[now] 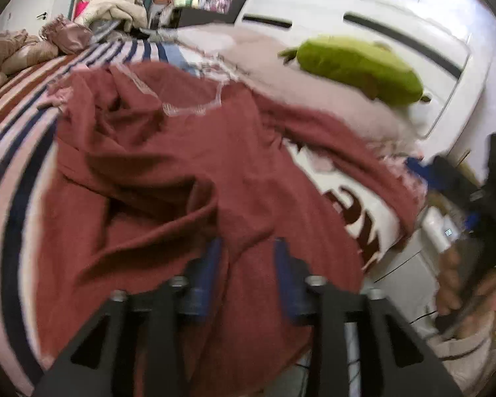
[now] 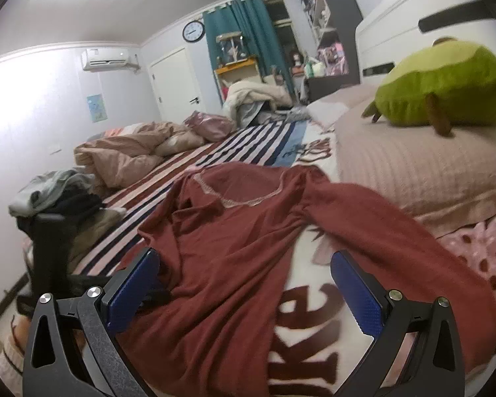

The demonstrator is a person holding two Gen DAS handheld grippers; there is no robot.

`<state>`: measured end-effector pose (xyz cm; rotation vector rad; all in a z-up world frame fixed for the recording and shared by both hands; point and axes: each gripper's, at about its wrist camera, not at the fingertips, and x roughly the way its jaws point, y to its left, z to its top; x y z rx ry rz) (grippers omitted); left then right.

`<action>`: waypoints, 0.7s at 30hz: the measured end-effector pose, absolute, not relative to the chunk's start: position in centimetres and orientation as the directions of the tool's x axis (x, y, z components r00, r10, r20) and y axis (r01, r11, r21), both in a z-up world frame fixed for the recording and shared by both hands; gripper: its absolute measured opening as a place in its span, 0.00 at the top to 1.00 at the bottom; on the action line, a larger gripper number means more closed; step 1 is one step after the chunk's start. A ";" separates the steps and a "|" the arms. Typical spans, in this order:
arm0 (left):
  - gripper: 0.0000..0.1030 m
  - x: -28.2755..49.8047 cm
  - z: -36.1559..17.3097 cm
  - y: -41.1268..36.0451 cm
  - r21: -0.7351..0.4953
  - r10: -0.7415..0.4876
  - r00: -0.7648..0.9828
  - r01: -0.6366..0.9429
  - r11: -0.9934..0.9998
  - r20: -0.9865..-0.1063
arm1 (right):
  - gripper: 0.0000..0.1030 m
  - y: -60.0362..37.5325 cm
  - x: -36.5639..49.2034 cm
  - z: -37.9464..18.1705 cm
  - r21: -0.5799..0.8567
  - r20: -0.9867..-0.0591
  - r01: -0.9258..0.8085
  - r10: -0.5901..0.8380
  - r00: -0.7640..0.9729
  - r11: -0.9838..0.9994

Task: Fold small clothes

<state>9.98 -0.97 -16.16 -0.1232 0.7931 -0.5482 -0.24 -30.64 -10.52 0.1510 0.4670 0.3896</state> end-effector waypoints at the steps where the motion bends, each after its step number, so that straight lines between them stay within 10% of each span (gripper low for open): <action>1: 0.51 9.4 -15.3 -0.1 -0.297 -0.501 0.595 0.412 0.861 -0.628 | 0.00 -30.5 -0.1 -10.7 0.239 -0.415 -0.340 0.412 0.811 0.910; 9: 0.43 4.4 -10.2 9.8 -0.169 -0.264 0.798 0.205 0.964 -0.542 | 0.03 -22.9 0.0 -11.3 0.274 -0.470 -0.474 0.547 0.693 0.837; 13: 0.43 3.4 -10.9 13.3 -0.124 -0.169 0.830 0.121 0.985 -0.531 | 0.29 -16.2 -0.7 -11.7 0.272 -0.505 -0.573 0.622 0.599 0.773; 18: 0.42 3.1 -12.8 16.1 -0.165 -0.172 0.831 0.098 0.981 -0.528 | 0.26 -9.5 0.3 -14.4 0.224 -0.594 -0.573 0.577 0.561 0.788; 21: 0.42 2.8 -13.7 16.8 -0.192 -0.192 0.824 0.103 0.976 -0.533 | 0.08 -7.3 1.3 -16.5 0.138 -0.661 -0.516 0.466 0.587 0.845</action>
